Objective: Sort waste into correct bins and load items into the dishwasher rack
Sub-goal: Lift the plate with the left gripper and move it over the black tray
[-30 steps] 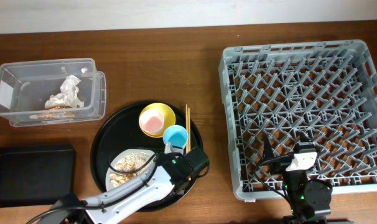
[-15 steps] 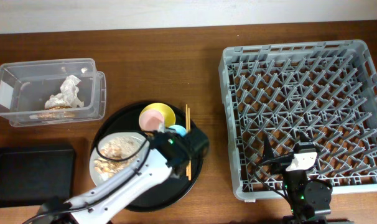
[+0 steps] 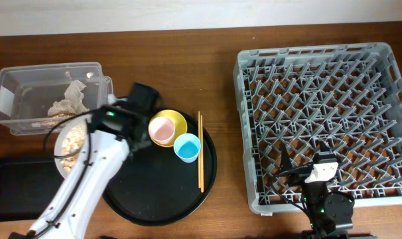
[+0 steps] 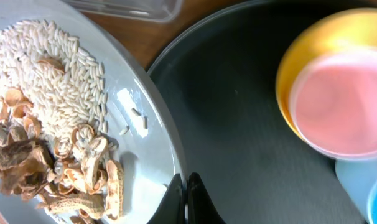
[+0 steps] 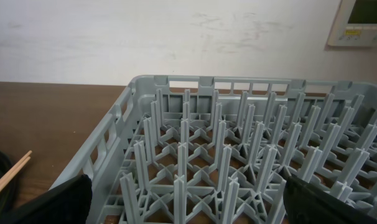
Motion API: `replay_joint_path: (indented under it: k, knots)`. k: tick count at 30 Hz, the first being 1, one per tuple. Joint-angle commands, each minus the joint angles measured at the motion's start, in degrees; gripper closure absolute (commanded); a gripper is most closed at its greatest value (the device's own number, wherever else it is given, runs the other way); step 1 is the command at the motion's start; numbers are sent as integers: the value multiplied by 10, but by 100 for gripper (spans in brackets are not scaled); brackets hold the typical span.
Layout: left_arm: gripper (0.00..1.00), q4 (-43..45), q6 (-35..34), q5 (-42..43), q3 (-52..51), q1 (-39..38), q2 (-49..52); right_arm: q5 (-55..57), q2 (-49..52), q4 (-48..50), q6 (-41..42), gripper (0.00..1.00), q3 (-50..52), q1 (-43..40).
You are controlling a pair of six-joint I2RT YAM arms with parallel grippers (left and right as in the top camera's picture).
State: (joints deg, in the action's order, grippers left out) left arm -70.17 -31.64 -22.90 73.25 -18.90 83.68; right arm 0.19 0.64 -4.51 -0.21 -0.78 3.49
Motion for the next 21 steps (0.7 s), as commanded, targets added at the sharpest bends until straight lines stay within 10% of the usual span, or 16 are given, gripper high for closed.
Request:
replay_joint_path:
  k: [1,21]
  knots:
    - [100,19,46,22,15,62,-13,5,-3,-2,3,2,5,3]
    - [100,130,50,173,15,373,-12,5,-3,-2,3,2,5,3]
